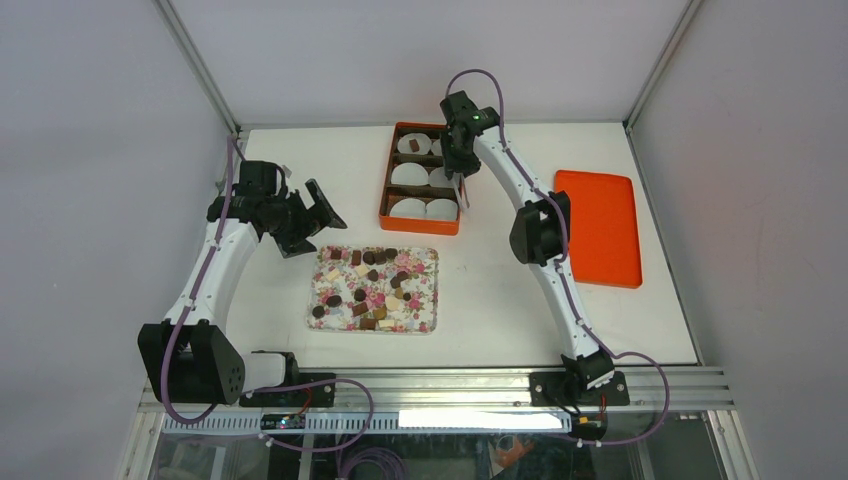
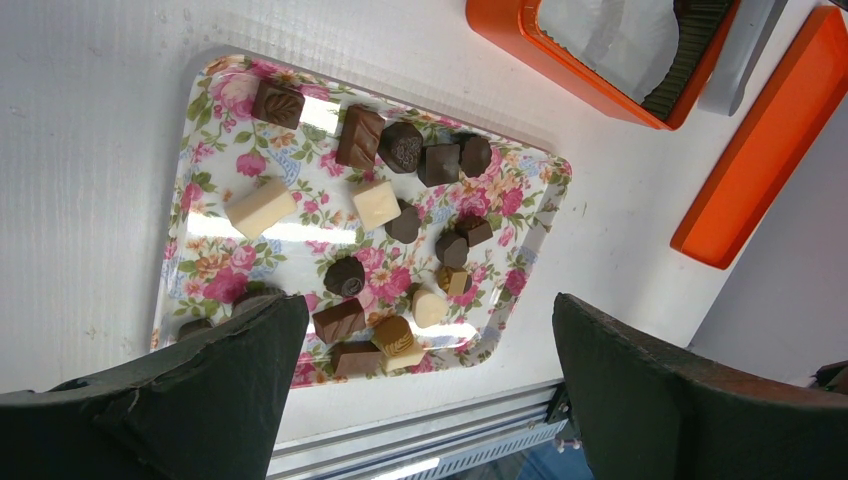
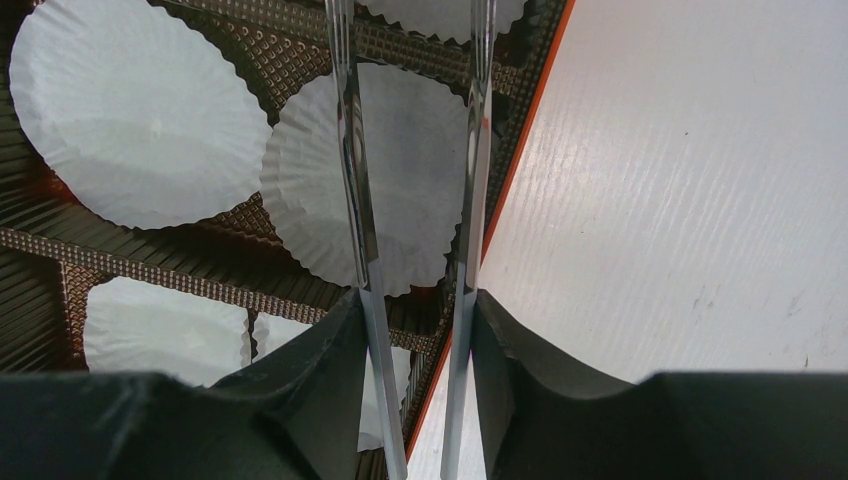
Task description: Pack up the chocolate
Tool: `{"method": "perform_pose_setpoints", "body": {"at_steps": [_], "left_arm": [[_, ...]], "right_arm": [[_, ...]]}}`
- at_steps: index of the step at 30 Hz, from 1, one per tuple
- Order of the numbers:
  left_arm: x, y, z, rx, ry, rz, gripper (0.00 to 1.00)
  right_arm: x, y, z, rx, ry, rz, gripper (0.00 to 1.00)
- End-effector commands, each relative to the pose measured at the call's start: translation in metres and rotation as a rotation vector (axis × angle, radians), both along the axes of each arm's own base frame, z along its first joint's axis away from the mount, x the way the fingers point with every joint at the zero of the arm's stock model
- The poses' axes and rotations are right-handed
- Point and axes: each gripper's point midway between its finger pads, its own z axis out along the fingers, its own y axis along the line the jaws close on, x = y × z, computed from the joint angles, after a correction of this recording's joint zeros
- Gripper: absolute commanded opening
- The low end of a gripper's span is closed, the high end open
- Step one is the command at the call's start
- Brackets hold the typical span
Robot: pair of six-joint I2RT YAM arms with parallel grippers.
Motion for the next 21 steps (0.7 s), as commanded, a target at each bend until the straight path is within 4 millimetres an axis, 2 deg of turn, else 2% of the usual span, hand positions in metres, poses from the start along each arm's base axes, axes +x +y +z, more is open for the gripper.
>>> {"method": "perform_pose_setpoints", "body": {"at_steps": [1, 21], "left_arm": [[0.0031, 0.0018, 0.0162, -0.001, -0.069, -0.01, 0.99], [0.0037, 0.0018, 0.0178, -0.005, -0.071, -0.01, 0.99]], "right_arm": [[0.0115, 0.0065, 0.0244, 0.05, -0.074, -0.008, 0.37], [0.0119, 0.0059, 0.0281, 0.052, -0.081, -0.008, 0.44]]}}
